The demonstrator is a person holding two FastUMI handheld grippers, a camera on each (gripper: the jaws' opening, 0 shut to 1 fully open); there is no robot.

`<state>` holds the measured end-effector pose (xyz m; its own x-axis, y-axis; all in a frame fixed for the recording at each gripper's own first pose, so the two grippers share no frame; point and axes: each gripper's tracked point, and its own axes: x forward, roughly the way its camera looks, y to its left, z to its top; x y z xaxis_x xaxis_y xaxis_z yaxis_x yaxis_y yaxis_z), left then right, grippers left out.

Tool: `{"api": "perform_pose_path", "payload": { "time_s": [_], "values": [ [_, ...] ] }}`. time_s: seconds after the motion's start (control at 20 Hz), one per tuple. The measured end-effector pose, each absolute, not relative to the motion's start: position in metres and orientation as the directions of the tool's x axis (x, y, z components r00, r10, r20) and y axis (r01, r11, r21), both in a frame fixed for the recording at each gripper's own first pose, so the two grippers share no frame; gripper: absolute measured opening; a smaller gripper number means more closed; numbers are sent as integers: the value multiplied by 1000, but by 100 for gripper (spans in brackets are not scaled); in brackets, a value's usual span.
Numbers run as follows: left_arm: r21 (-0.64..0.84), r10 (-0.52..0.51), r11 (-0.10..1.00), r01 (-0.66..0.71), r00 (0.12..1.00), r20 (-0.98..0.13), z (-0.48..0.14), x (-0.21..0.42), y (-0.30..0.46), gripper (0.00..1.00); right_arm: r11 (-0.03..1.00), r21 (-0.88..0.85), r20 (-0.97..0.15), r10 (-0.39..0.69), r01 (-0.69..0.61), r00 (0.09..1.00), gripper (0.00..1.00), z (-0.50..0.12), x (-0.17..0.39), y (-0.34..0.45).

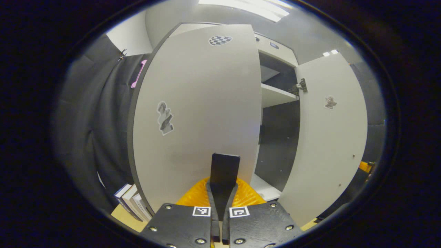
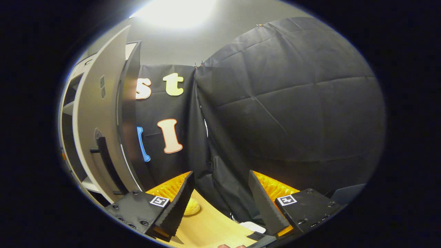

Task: Open the right door of the double-door shoe cabinet with the right hand, and open the left door with the left hand.

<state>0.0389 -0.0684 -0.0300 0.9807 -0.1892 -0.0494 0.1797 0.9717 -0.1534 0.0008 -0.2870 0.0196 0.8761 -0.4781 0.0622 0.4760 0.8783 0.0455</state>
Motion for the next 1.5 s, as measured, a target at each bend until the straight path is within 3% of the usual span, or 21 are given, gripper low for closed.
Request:
{"api": "perform_pose_path", "payload": {
  "time_s": [0.05, 0.6, 1.2, 1.25, 1.5],
  "values": [
    [-153, -198, 970, 189, 979, -42, -30, 38, -67, 5, 876, 48, 67, -481, 479, 874, 92, 18, -11, -283],
    [-169, -231, 959, 227, 973, -7, -33, 23, -54, 5, 904, 24, 57, -427, 426, 903, 92, -1, -51, -218],
    [-170, -151, 974, 151, 988, 14, -27, 13, -31, 4, 924, 8, -8, -383, 383, 924, 92, -32, -49, -193],
    [-167, -144, 975, 144, 990, 13, -28, 13, -28, 4, 924, 14, -13, -383, 383, 924, 98, -36, -50, -194],
    [-193, -120, 974, 119, 993, 6, -29, 10, -21, 4, 925, 26, -33, -378, 379, 925, 98, -46, -53, -198]
  ]
}}
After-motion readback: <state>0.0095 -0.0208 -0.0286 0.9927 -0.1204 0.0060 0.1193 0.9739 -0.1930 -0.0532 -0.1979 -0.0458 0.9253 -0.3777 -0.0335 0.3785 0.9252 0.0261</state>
